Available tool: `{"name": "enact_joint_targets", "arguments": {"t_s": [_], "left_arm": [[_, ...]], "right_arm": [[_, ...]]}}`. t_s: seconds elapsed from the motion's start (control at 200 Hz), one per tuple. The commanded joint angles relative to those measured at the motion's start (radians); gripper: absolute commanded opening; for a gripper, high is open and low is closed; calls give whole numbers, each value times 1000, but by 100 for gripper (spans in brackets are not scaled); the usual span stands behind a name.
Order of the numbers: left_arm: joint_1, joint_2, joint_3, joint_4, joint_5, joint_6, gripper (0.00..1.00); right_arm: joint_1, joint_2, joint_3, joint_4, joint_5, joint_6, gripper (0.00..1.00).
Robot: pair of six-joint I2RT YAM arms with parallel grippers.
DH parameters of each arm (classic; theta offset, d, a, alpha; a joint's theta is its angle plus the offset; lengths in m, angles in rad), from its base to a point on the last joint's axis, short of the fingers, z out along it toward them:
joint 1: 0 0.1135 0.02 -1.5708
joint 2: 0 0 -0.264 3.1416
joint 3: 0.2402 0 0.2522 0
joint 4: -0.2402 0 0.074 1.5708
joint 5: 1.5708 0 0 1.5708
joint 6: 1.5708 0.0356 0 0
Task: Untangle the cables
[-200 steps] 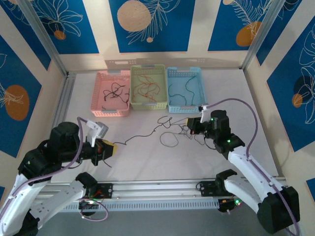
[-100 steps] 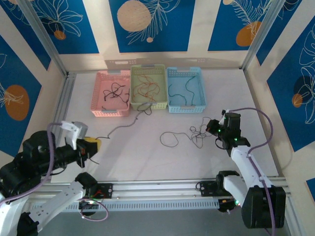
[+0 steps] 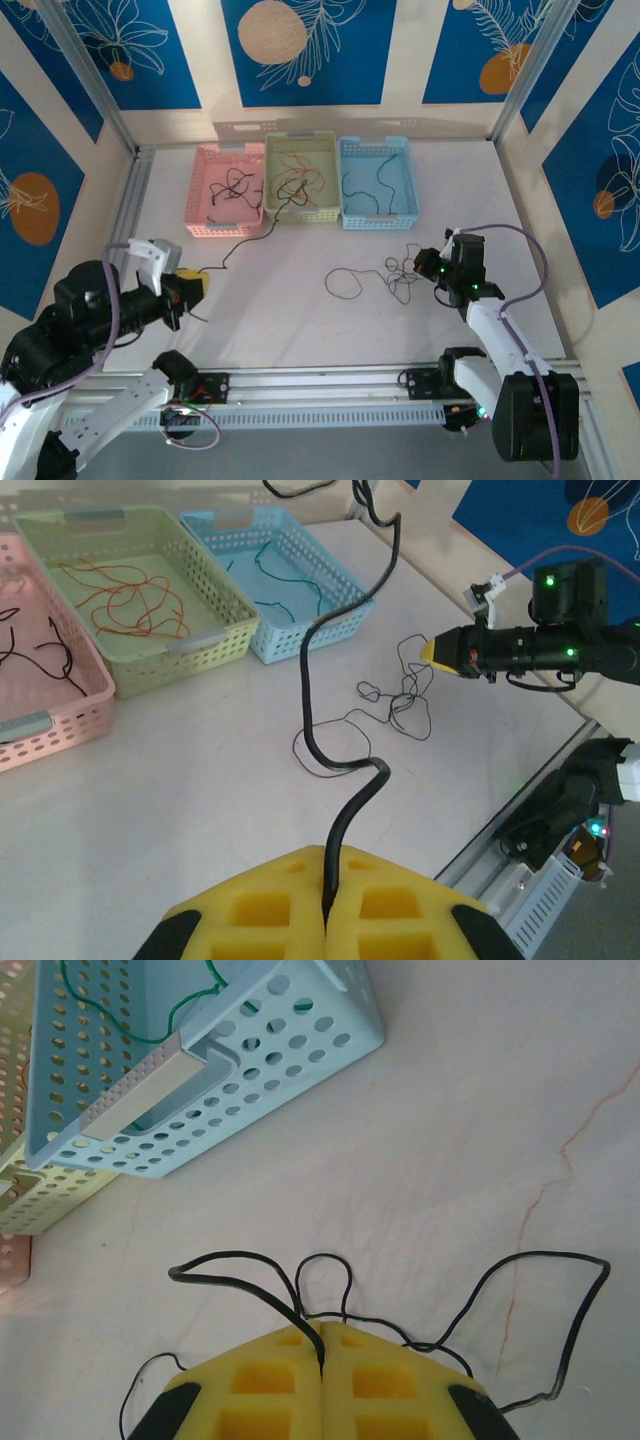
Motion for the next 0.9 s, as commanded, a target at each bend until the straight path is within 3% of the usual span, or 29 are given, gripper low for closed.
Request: {"name": "enact_joint_targets", "arguments": {"t_s": [0.0, 0.22, 0.39, 0.485, 0.695, 0.895], "left_arm": [[-4, 40, -50, 97, -78, -47, 0], [43, 282, -64, 183, -345, -16, 0], [291, 493, -84, 340, -202, -19, 0], [387, 609, -61, 397, -168, -22, 0], [479, 837, 15, 500, -141, -17, 0], [514, 1040, 88, 561, -204, -29, 0]], "right_arm": [[6, 10, -6, 30, -20, 8, 0], [12, 22, -7, 36, -23, 5, 0], [14, 9, -12, 38, -22, 6, 0], [14, -1, -18, 39, -22, 7, 0], [15, -7, -22, 44, -24, 6, 0], [14, -3, -22, 42, -23, 6, 0]]}}
